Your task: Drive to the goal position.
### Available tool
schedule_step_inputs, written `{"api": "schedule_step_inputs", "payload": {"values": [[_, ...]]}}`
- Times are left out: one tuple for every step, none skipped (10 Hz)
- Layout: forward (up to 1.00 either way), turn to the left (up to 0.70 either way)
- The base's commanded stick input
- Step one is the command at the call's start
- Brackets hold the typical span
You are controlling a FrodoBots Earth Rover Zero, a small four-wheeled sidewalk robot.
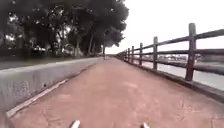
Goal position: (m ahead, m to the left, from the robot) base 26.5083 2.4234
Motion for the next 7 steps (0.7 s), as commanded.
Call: {"api": "schedule_step_inputs", "payload": {"values": [[0.7, 0.0], [0.7, 0.0], [0.7, 0.0], [0.7, 0.0], [0.7, 0.0], [0.7, 0.0], [0.7, 0.0]]}}
